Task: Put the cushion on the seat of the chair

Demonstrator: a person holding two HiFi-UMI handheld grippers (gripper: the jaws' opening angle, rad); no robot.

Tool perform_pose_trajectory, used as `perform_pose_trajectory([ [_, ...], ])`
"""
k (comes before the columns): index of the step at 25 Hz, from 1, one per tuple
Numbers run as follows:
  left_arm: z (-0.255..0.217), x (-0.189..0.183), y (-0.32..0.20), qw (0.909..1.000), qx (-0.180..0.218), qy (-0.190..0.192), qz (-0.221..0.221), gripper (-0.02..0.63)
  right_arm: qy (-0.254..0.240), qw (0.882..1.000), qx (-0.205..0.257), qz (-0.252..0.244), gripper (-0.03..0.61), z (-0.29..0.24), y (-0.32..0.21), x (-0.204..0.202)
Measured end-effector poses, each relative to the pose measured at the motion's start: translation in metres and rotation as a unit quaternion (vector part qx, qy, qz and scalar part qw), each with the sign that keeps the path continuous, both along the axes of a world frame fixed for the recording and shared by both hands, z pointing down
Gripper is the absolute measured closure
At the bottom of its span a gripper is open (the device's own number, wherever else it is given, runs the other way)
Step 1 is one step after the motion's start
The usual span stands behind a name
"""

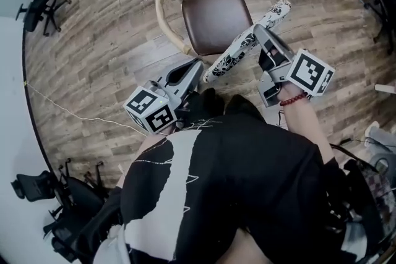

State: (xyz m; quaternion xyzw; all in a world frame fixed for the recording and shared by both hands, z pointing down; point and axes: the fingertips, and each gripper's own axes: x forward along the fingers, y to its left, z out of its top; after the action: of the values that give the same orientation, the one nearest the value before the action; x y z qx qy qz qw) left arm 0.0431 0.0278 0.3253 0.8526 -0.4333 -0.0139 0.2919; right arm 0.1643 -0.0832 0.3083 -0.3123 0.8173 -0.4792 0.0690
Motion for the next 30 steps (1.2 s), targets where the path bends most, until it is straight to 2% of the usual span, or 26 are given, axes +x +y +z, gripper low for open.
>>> perform_pose_trajectory([
  [3,0.01,-0.025,-0.013,0.9998,-0.012,-0.005,0.015,0.6,-0.001,1.0,-0.006,0.024,0.558,0.003,-0.006,-0.017],
  [9,-0.001,-0.076,-0.057,0.9966,0.002,-0.013,0.081,0.6,0.005,0.994,-0.006,0.105,0.558,0.001,-0.03,-0.042],
  [19,-0.001,-0.188,-0.13,0.991,-0.009,0.004,0.134,0.6,0.021,0.982,0.007,0.186,0.558,-0.011,-0.091,-0.127],
  [27,0.001,-0.205,-0.144,0.9917,0.028,0.023,0.124,0.6,0.049,0.978,0.013,0.2,0.558,-0.007,-0.095,-0.135],
  [30,0.005,-0.207,-0.144,0.9909,0.039,0.01,0.128,0.6,0.045,0.978,0.017,0.205,0.558,-0.005,-0.097,-0.135],
])
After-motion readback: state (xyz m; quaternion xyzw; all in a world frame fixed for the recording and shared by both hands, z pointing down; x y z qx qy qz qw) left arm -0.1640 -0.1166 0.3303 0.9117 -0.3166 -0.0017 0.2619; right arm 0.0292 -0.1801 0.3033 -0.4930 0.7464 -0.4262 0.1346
